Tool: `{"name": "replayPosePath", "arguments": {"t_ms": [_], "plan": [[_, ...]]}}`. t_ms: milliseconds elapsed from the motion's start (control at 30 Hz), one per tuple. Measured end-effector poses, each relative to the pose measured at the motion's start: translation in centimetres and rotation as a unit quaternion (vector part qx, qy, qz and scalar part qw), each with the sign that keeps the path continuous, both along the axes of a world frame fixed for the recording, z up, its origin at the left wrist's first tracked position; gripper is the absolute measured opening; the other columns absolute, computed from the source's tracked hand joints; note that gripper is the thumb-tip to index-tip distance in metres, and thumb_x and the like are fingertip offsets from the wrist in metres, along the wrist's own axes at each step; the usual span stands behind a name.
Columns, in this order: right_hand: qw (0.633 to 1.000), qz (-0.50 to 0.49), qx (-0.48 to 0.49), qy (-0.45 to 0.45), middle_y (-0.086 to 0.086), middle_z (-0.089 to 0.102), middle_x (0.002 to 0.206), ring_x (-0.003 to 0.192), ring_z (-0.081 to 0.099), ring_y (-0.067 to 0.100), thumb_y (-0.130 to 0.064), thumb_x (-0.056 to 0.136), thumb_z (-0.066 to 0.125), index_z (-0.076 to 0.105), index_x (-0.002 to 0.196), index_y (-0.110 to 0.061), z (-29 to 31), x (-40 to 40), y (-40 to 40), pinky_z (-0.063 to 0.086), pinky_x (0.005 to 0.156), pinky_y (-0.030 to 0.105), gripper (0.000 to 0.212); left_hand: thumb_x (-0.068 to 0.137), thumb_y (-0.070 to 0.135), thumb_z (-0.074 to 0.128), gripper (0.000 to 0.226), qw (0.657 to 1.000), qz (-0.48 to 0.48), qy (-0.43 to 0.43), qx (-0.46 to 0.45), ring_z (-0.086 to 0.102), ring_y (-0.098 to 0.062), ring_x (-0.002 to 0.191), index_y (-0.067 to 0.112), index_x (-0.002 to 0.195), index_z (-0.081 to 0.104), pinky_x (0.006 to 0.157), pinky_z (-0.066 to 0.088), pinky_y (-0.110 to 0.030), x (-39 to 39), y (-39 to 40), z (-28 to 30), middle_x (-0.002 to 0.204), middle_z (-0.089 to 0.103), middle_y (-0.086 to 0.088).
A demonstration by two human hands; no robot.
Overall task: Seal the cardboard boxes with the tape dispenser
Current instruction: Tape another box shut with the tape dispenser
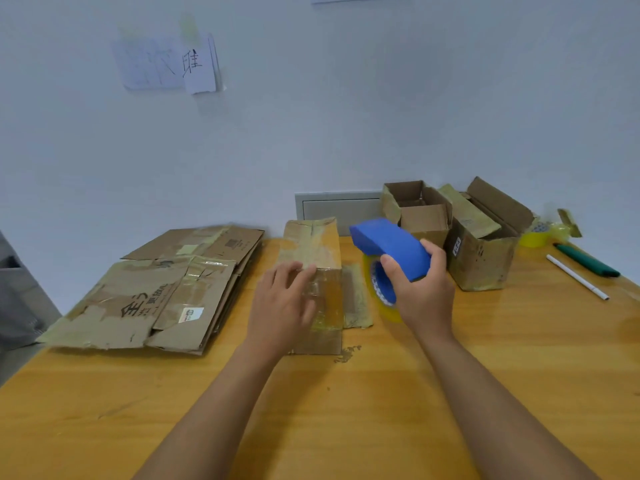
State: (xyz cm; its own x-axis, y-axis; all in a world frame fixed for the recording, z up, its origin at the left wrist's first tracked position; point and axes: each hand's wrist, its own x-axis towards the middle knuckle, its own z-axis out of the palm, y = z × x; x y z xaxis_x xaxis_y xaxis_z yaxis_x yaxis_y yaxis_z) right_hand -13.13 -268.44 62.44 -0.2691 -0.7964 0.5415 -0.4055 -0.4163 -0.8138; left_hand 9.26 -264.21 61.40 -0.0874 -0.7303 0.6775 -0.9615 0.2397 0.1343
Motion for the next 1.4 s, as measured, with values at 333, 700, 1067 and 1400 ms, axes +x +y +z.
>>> {"name": "replayPosePath", "arguments": {"t_ms": [333, 700, 1067, 1400], "plan": [[0.979, 0.186, -0.059, -0.053, -0.026, 0.051, 0.114, 0.103, 0.057, -0.001, -0.066, 0.074, 0.067, 0.048, 0.125, -0.035, 9.0, 5.2, -0.1, 0.051, 0.078, 0.017, 0.061, 0.082, 0.018, 0.052, 0.038, 0.993, -0.031, 0.116, 0.008, 0.062, -0.017, 0.106, 0.012, 0.115, 0.069, 0.092, 0.049, -0.032, 0.6, 0.4, 1.2, 0.114, 0.069, -0.001], [0.976, 0.209, -0.033, -0.054, -0.016, 0.053, 0.117, 0.104, 0.058, 0.001, -0.061, 0.077, 0.066, 0.052, 0.128, -0.03, 7.6, 6.1, -1.7, 0.051, 0.081, 0.016, 0.061, 0.087, 0.015, 0.056, 0.04, 0.989, -0.002, 0.147, 0.002, 0.056, -0.019, 0.117, 0.007, 0.125, 0.063, 0.096, 0.045, -0.029, 2.5, -0.1, -0.2, 0.127, 0.062, -0.006], [0.974, 0.218, -0.043, -0.033, -0.018, 0.053, 0.113, 0.098, 0.055, -0.007, -0.067, 0.074, 0.063, 0.053, 0.129, -0.027, 7.9, 6.3, -2.3, 0.048, 0.075, 0.009, 0.068, 0.088, 0.017, 0.05, 0.038, 0.978, -0.025, 0.204, 0.019, 0.062, -0.012, 0.107, 0.017, 0.125, 0.059, 0.081, 0.053, -0.032, 3.4, -0.1, -0.7, 0.136, 0.059, 0.007], [0.973, 0.223, -0.044, -0.043, -0.019, 0.052, 0.112, 0.095, 0.055, -0.01, -0.068, 0.073, 0.063, 0.052, 0.128, -0.027, 7.7, 6.3, -2.1, 0.047, 0.072, 0.008, 0.069, 0.087, 0.008, 0.056, 0.031, 0.978, -0.044, 0.199, 0.036, 0.053, -0.001, 0.099, 0.018, 0.117, 0.061, 0.076, 0.039, -0.01, 3.8, -0.5, -0.4, 0.128, 0.055, 0.011]]}}
